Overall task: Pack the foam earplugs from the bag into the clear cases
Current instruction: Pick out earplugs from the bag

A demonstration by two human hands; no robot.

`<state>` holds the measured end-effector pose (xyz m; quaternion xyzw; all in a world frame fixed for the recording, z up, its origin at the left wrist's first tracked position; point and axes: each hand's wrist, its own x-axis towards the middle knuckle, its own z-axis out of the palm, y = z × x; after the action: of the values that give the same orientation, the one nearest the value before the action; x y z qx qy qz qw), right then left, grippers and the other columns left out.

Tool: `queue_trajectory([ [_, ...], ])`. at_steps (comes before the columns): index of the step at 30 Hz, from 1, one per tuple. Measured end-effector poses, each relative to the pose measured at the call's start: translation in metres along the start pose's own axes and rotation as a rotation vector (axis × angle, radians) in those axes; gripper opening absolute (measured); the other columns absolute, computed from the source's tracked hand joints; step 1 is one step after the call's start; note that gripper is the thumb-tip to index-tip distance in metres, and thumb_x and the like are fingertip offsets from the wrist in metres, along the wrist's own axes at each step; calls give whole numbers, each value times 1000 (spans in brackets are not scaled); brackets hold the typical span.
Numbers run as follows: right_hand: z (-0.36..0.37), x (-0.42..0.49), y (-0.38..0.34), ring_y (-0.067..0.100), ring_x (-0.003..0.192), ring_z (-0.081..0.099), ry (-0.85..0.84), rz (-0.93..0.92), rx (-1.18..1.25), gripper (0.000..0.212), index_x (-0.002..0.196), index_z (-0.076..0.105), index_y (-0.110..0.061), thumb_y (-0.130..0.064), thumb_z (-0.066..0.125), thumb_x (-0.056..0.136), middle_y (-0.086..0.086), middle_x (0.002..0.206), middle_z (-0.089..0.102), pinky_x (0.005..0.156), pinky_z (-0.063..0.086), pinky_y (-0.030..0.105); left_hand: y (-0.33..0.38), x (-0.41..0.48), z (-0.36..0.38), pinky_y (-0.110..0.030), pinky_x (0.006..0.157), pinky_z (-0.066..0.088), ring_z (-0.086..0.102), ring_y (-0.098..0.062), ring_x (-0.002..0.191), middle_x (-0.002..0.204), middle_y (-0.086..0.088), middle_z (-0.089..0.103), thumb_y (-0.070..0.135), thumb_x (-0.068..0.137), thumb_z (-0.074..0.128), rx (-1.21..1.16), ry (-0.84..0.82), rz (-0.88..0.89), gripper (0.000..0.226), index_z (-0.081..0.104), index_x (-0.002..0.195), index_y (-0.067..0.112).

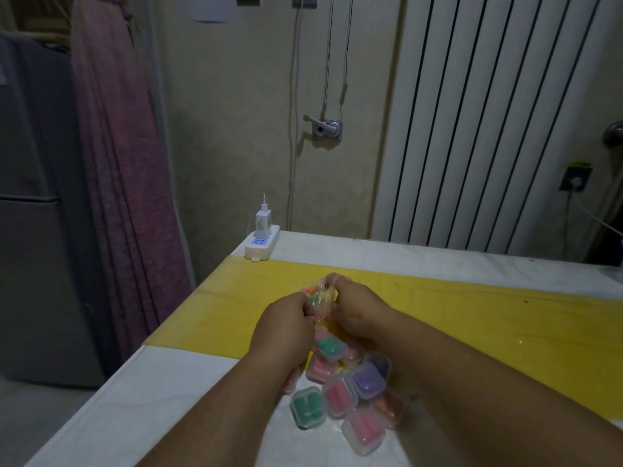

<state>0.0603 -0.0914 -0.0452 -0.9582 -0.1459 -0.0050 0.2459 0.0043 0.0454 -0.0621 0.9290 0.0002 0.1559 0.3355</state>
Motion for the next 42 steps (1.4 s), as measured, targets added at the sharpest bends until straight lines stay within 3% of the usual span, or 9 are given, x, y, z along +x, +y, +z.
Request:
queue_trajectory([
  [7, 2, 2, -5, 24, 123, 53, -43, 13, -116, 48, 139, 49, -27, -23, 55, 91, 3, 140, 54, 99, 45, 30, 0, 1, 0, -32, 70, 44, 57, -21, 84, 88, 0, 65, 18, 89, 56, -5, -1, 3, 7, 59, 84, 21],
  [11, 2, 3, -6, 25, 111, 58, -60, -5, -115, 36, 126, 52, -25, -22, 57, 91, 6, 126, 61, 93, 48, 33, -1, 1, 0, -31, 67, 41, 55, -22, 82, 84, 1, 61, 19, 89, 57, 1, -2, 3, 9, 55, 80, 22],
  [15, 6, 3, -2, 23, 104, 60, -31, -25, -21, 30, 116, 49, -34, -28, 56, 88, 2, 120, 62, 92, 49, 36, -1, 1, 1, -32, 68, 43, 56, -23, 84, 88, -1, 65, 19, 89, 56, 8, -3, 8, 6, 58, 83, 20],
  [20, 9, 5, 0, 23, 120, 56, -34, -1, -94, 50, 140, 44, -36, -30, 56, 91, 1, 137, 56, 99, 46, 31, -1, 2, 1, -33, 70, 45, 57, -22, 84, 87, 0, 65, 17, 88, 56, 9, 2, -6, 5, 59, 84, 18],
  [23, 8, 7, -5, 26, 122, 55, -85, -5, -221, 51, 142, 45, -30, -22, 54, 92, 5, 139, 55, 100, 46, 33, -1, 1, 1, -34, 71, 46, 57, -22, 84, 86, 1, 64, 16, 88, 56, 2, 0, -11, 7, 59, 83, 19],
  [27, 4, 10, -13, 29, 109, 60, -122, -16, -271, 31, 120, 56, -11, -14, 57, 90, 12, 120, 64, 89, 48, 32, -1, 1, 0, -33, 71, 45, 57, -22, 84, 86, 0, 64, 18, 89, 58, 15, 1, -6, 11, 56, 80, 23],
  [31, 5, 15, -13, 28, 101, 63, -88, 36, -228, 11, 95, 58, -19, -14, 60, 85, 8, 107, 67, 81, 47, 30, -1, 1, 0, -37, 74, 49, 57, -24, 85, 88, -2, 65, 19, 90, 57, 13, 1, -6, 6, 59, 84, 19],
  [38, 14, 20, -10, 31, 92, 64, 64, 191, -196, 11, 91, 63, -15, -16, 60, 80, 8, 98, 68, 68, 44, 28, -2, 2, 2, -39, 80, 51, 61, -24, 96, 108, -3, 69, 16, 88, 57, -16, 1, -16, 12, 56, 77, 20],
  [42, 18, 14, -7, 30, 85, 62, 201, 182, -124, 8, 87, 58, -22, -18, 54, 81, 5, 92, 68, 66, 46, 30, -3, 2, 3, -38, 77, 50, 60, -23, 91, 97, -3, 69, 15, 88, 56, -6, 3, -8, 14, 55, 76, 22],
])
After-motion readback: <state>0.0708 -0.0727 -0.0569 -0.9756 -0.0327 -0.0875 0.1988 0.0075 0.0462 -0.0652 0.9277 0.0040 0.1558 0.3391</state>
